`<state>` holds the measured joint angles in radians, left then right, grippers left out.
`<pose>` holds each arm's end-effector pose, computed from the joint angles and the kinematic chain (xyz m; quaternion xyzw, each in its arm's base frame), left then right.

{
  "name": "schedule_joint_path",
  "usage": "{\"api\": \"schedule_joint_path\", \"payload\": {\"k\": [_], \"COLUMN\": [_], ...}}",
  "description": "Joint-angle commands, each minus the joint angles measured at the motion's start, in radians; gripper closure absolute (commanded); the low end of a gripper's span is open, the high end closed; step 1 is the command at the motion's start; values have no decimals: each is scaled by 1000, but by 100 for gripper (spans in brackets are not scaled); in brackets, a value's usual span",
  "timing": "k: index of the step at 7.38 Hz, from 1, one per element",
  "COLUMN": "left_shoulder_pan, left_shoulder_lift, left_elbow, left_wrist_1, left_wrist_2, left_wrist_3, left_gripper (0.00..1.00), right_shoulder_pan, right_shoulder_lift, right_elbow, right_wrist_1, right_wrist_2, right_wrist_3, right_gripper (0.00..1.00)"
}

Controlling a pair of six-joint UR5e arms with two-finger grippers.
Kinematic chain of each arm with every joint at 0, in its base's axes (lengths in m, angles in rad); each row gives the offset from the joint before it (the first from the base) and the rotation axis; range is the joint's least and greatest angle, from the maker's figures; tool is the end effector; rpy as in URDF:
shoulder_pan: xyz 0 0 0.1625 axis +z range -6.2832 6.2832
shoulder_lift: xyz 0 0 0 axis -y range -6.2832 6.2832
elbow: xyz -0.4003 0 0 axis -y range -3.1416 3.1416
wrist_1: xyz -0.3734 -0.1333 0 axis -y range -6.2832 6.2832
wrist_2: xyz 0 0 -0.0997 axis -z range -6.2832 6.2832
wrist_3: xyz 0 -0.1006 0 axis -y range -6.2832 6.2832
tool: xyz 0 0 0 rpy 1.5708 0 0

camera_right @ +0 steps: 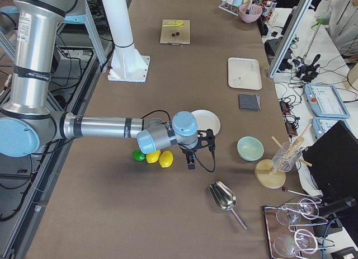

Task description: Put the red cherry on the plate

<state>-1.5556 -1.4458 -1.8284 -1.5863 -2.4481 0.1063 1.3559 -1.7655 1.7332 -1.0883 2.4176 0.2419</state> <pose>-0.0494 -0.4291 0.5592 0.0862 0.4201 0.0862 0.8993 -0.0318 -0.4173 0.5839 0.1075 -0.4362 -0.0797 0.8899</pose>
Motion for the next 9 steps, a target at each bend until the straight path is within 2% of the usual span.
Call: {"api": "schedule_joint_path", "payload": {"k": [1,2,4,7,9], "left_shoulder_pan": [35,58,63,63,63], "left_shoulder_lift": [-4,-2,-2,-2,-2], "left_elbow": [-8,-2,1,5,6], "left_wrist_1": [-64,-114,-119,-118,-118], "left_wrist_2": [0,1,0,10,11], "left_wrist_3": [-5,-8,-16,-17,-17], "left_gripper": [3,3,3,3,3], "right_shoulder_pan": [-117,-154,-184,-240,-283], "right_shoulder_lift": [110,209,326,340,388], "right_elbow": [-80,-162,-278,-313,-371], "right_wrist_1": [60,62,67,68,68], "right_wrist_2": [3,-2,-2,-5,-11], "right_wrist_3": [135,148,164,165,163], "right_gripper": [0,5,4,1,1]}}
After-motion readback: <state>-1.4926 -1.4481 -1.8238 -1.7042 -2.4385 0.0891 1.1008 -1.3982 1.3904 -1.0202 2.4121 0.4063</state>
